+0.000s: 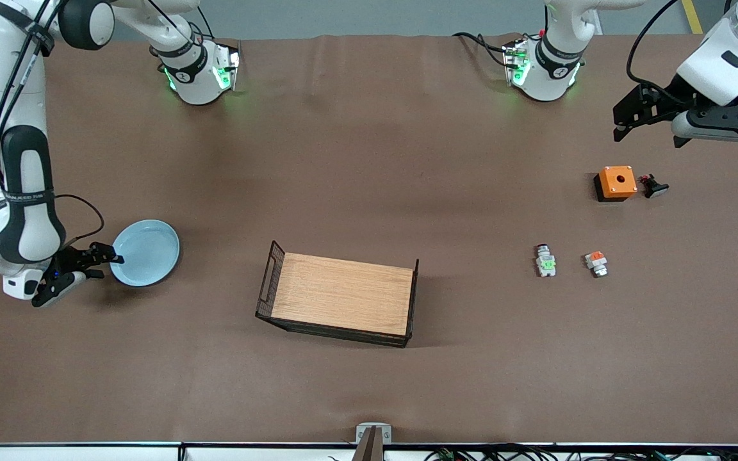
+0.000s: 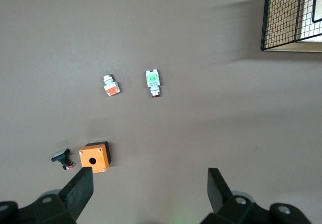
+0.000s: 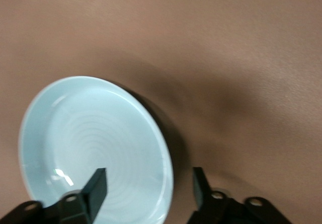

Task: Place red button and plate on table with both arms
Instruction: 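Lower the plate onto the table and open the right gripper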

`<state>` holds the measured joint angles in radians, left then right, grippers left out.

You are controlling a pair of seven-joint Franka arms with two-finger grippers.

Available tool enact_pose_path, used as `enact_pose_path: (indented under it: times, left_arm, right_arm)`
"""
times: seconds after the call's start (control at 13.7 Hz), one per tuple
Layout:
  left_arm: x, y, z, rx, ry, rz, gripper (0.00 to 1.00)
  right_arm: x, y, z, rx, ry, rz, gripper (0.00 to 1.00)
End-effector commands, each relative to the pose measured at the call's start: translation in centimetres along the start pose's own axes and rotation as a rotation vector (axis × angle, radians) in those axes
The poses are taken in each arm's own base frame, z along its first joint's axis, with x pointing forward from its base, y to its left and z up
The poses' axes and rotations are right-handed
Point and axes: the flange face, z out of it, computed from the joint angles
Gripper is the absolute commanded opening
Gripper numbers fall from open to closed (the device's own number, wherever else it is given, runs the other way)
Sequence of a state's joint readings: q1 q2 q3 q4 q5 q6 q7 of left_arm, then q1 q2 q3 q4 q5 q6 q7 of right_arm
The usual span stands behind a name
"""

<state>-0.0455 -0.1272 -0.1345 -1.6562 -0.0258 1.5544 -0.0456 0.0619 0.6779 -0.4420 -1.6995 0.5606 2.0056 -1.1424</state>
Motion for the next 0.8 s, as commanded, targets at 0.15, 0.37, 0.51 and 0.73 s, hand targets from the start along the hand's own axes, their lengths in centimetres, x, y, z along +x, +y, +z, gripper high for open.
enact_pose_path:
  times: [0.15,0.37,0.51,0.73]
  left_arm:
    - [-0.6,0.2,-0.4,0.020,0.011,-0.011,1.00]
    - [-0.6,0.2,-0.4,0.020,0.011,-0.011,1.00]
    - [-0.6,0.3,-0.4,0.020,0.011,-0.011,1.00]
    - [-0.6,0.2,-0.4,0.020,0.011,-0.012,1.00]
  right_arm:
    - [4.3,-4.6,-7.9,-0.045,-0.113,0.150,1.00]
    - [7.2,-11.2,-14.4,-0.090,-0.205,0.326,1.00]
    - [8.2,-16.8,-17.9,-0.115,-0.279,0.419,1.00]
    - [8.3,-25.6,-23.4,-0.192,-0.307,0.500,1.00]
